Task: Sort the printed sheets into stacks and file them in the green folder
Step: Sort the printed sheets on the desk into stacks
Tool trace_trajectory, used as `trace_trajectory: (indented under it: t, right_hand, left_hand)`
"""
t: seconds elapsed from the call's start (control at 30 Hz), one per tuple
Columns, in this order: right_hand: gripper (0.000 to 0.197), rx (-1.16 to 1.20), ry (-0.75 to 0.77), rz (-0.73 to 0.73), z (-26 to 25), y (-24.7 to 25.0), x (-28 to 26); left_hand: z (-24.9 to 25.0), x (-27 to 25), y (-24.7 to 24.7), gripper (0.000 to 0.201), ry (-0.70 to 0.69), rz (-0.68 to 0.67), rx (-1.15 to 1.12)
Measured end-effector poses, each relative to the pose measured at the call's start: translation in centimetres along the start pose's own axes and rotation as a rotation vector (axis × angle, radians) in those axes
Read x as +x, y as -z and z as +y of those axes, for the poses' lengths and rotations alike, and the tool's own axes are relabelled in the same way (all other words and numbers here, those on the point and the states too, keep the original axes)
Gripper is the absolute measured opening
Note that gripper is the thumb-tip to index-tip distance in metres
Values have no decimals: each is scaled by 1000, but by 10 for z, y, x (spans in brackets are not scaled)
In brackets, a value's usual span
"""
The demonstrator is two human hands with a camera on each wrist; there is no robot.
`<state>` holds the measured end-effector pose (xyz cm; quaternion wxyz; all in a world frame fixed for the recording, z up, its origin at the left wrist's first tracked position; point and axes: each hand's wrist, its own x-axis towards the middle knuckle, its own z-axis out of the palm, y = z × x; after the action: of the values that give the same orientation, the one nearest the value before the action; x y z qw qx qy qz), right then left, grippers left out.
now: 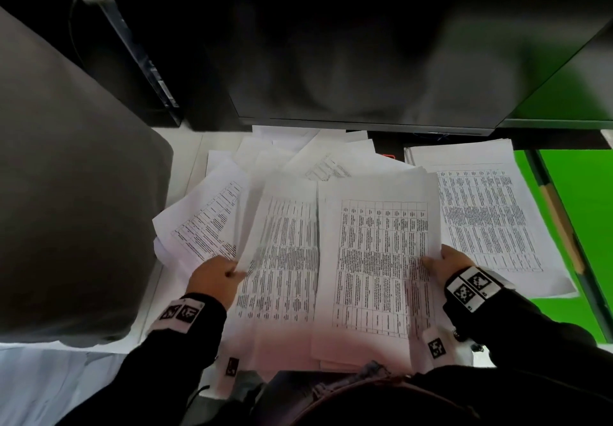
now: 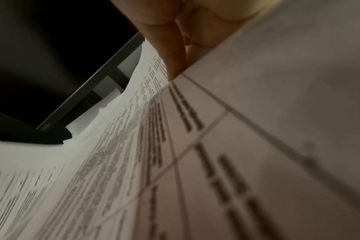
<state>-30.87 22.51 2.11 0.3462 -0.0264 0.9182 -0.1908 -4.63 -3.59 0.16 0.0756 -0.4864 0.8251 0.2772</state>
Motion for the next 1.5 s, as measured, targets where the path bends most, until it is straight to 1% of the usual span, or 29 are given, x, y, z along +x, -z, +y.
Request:
trace_trajectory:
  t: [0.1, 0.13, 0.17, 0.23, 0.27, 0.37, 0.47, 0.57, 0.7, 0.77, 0.87, 0.9, 0.97, 1.03, 1.1, 1.17, 1.27, 1.4, 1.5]
  right_hand:
    - [34, 45, -4, 6, 1, 2, 3]
    - [34, 56, -7, 7, 1, 2, 4]
    - [33, 64, -10, 8, 1, 1, 4]
    - [33, 90, -13, 9, 1, 0, 4]
    - [33, 103, -18, 8, 1, 0, 4]
    - [33, 119, -20, 19, 0, 0, 4]
    - [35, 137, -22, 54, -1, 3, 5]
    - [35, 158, -25, 78, 0, 9, 5]
    - [34, 222, -62, 103, 4, 14, 6]
    - [35, 219, -68, 95, 5, 15, 7]
    - [35, 240, -86, 83, 6, 11, 8]
    - [35, 244, -91, 79, 5, 9, 8]
    - [35, 252, -95, 64, 4, 6, 7]
    - [35, 266, -99, 48, 3, 5, 7]
    - [36, 264, -102, 43, 2, 4, 7]
    - [36, 255, -101, 45, 2, 3, 8]
    - [35, 237, -100, 37, 2, 1, 8]
    - [34, 225, -92, 14, 0, 0, 6]
    - [34, 210, -89, 27, 1, -3, 6]
  left_hand:
    - [-16, -7, 10, 25, 49, -98, 98]
    - [-22, -9, 13, 26, 65, -100, 108]
    - [-27, -10, 14, 27, 85, -65, 96]
    - [-34, -11, 20, 28, 120, 70, 48]
    - [-34, -11, 23, 28, 108, 110, 56]
    - [-22, 1, 32, 24, 17, 127, 55]
    - [0, 21, 37, 30, -39, 76, 16]
    - [24, 39, 36, 37, -130, -40, 171]
    - [47, 49, 24, 35, -276, -186, 417]
    - [48, 54, 17, 36, -322, -174, 494]
    - [38, 65, 14, 30, -332, -40, 453]
    - [36, 68, 14, 30, -340, -21, 441]
    - [32, 76, 13, 33, -367, -46, 457]
    - [31, 83, 11, 36, -343, -91, 462]
    - [33, 88, 10, 38, -264, -121, 398]
    - [35, 92, 10, 35, -231, -95, 331]
    - [38, 97, 13, 25, -198, -41, 263]
    - [43, 106, 19, 17, -125, -63, 223]
    - [44, 109, 19, 18, -125, -97, 129]
